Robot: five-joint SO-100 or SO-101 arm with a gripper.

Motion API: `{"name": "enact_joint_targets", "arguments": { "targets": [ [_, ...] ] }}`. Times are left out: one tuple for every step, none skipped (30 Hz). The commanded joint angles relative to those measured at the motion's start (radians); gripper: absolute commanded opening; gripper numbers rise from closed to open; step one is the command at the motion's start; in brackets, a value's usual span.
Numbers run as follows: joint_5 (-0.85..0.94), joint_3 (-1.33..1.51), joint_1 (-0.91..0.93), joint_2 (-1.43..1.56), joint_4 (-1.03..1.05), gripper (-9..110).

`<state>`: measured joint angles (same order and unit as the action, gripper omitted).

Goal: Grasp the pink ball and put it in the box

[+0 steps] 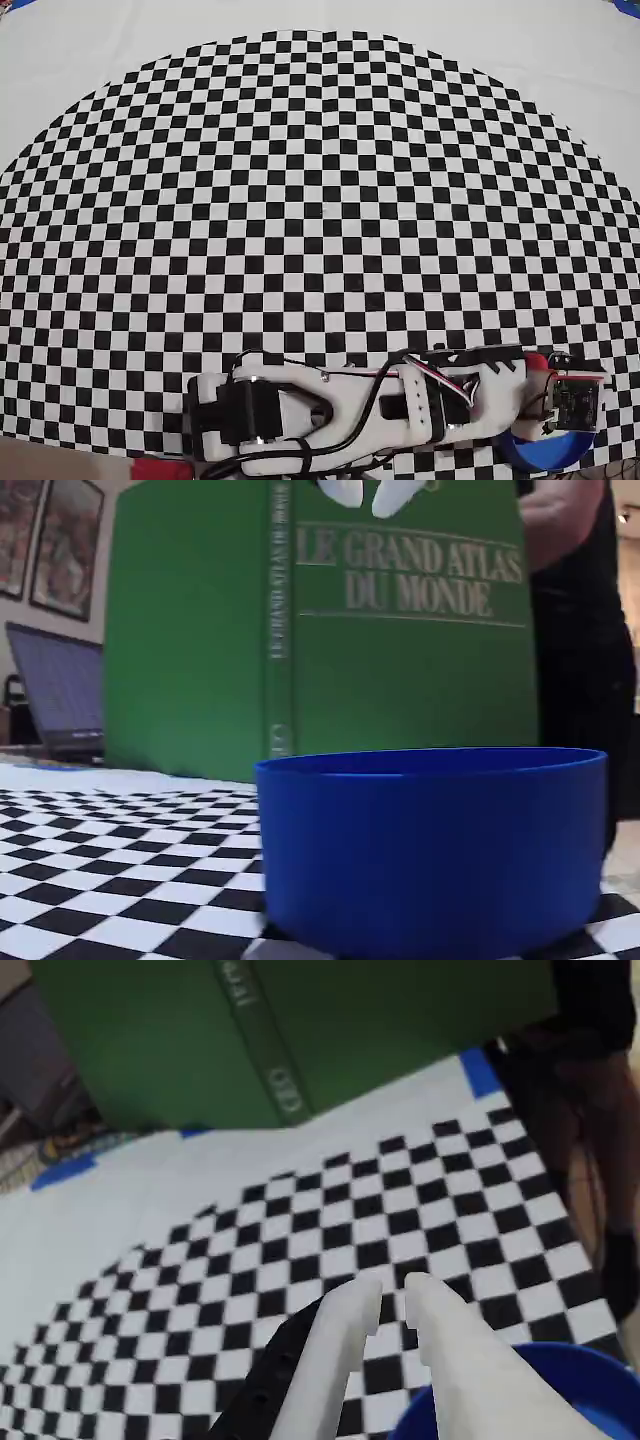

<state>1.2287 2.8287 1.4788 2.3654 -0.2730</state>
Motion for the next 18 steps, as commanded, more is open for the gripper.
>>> {"name": "enact_joint_targets", "arguments": {
  "targets": [
    [-0.141,-0.041,-0.052,0.057,-0.009,0],
    [-0.181,-0.041,-0.074,0.069,-0.009,0],
    [-0.221,-0.041,-0.095,0.083,-0.005,0],
    [-0.272,-0.041,-0.12,0.097,-0.005,0],
    [-0.314,-0.041,-0.144,0.11,-0.003,0],
    [-0.36,-0.041,-0.17,0.123,0.0,0],
    [-0.405,-0.041,-0.198,0.138,0.005,0],
    [-0.439,-0.041,-0.224,0.152,0.018,0],
    [-0.477,-0.041,-0.252,0.166,0.031,0],
    [-0.515,-0.041,-0.281,0.179,0.043,0],
    [-0.548,-0.041,-0.308,0.193,0.058,0],
    [-0.581,-0.041,-0.336,0.209,0.075,0],
    [-0.609,-0.04,-0.367,0.222,0.092,0],
    [-0.637,-0.04,-0.394,0.236,0.107,0],
    [-0.669,-0.04,-0.425,0.255,0.129,0],
    [-0.695,-0.04,-0.456,0.272,0.149,0],
    [-0.719,-0.04,-0.489,0.288,0.169,0],
    [-0.742,-0.04,-0.523,0.307,0.193,0]
  ]
}}
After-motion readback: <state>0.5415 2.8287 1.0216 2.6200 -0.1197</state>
